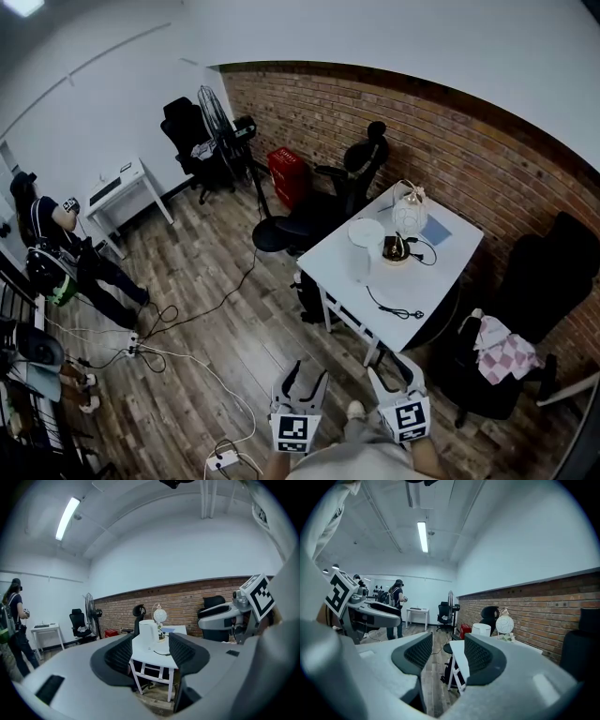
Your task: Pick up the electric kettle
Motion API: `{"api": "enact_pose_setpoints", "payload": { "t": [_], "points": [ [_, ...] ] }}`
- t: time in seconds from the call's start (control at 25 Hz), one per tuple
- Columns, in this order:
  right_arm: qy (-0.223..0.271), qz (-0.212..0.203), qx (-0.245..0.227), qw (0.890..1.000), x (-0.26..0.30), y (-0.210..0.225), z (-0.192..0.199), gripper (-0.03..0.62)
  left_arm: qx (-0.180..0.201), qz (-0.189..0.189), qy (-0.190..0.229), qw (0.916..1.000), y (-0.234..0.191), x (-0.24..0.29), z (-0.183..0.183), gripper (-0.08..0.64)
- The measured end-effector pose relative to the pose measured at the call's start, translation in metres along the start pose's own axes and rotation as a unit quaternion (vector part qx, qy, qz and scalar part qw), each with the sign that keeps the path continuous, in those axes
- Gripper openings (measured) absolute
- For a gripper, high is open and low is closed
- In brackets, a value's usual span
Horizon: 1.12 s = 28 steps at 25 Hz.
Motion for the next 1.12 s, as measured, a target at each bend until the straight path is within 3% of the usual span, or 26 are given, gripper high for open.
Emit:
{"api": "enact_pose_setpoints", "payload": {
  "t": [0.08, 0.24, 0.56, 1.12],
  "points": [
    [0.004, -0.005, -0.014, 1.000, 0.012, 0.012, 0.003, 0.209, 0.000, -0.002, -0.003, 1.0000, -0.002, 0.015, -0.002, 0.245],
    [-0.005, -0.004, 0.007, 1.000, 0.031, 0.035, -0.001, 0.209, 0.002, -0.005, -0.005, 1.0000, -0.005, 0.044, -0.010, 0.245],
    [-0.005, -0.015, 0.005, 1.000, 0.067, 0.077, -0.005, 0.209, 0.000, -0.020, -0.009, 0.9997, -0.011, 0.091, -0.025, 0.245],
    [0.004, -0.052, -0.009, 0.999, 0.126, 0.129, -0.008, 0.209, 0.002, -0.070, -0.007, 0.9975, -0.027, 0.146, -0.045, 0.245]
  ]
}}
Point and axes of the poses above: the fingertips, and each gripper's own axes: x forward along the fingers, y to its right, z out of its underside, the point moved 1 cm from there along -x, backward along the fingers, and after that the axes turned 6 degrees about -x, right-handed, at the moved point
